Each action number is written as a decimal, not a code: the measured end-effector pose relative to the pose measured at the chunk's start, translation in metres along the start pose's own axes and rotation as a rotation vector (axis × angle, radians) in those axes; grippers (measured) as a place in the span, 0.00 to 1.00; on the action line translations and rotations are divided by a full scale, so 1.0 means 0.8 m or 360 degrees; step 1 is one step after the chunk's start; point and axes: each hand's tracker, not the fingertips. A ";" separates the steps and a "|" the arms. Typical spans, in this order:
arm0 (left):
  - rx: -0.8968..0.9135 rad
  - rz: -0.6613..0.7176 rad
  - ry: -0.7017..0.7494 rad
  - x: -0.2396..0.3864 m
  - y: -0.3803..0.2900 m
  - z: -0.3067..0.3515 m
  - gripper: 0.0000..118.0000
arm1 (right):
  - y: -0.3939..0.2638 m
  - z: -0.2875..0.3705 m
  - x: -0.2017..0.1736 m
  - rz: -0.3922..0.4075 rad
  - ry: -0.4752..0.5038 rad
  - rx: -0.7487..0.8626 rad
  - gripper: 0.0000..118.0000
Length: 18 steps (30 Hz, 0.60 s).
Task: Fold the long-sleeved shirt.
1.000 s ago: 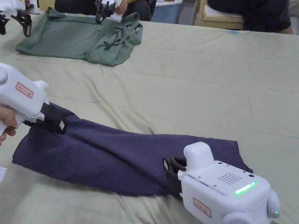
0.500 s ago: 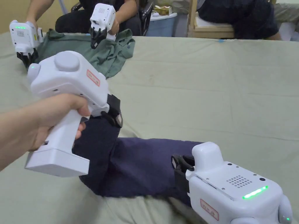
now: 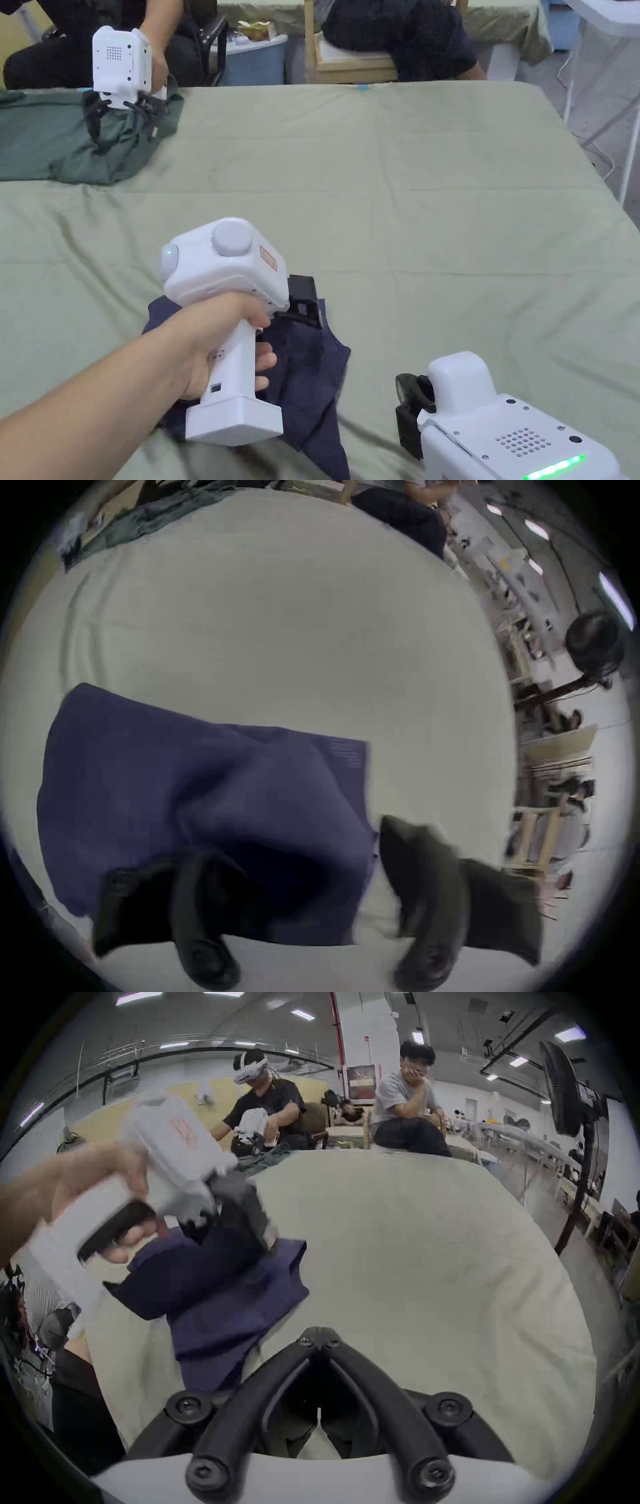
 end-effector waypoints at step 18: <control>0.0581 -0.1164 0.0346 -0.008 -0.163 -0.024 0.04 | 0.027 0.040 -0.015 -0.0106 -0.0032 0.0144 0.08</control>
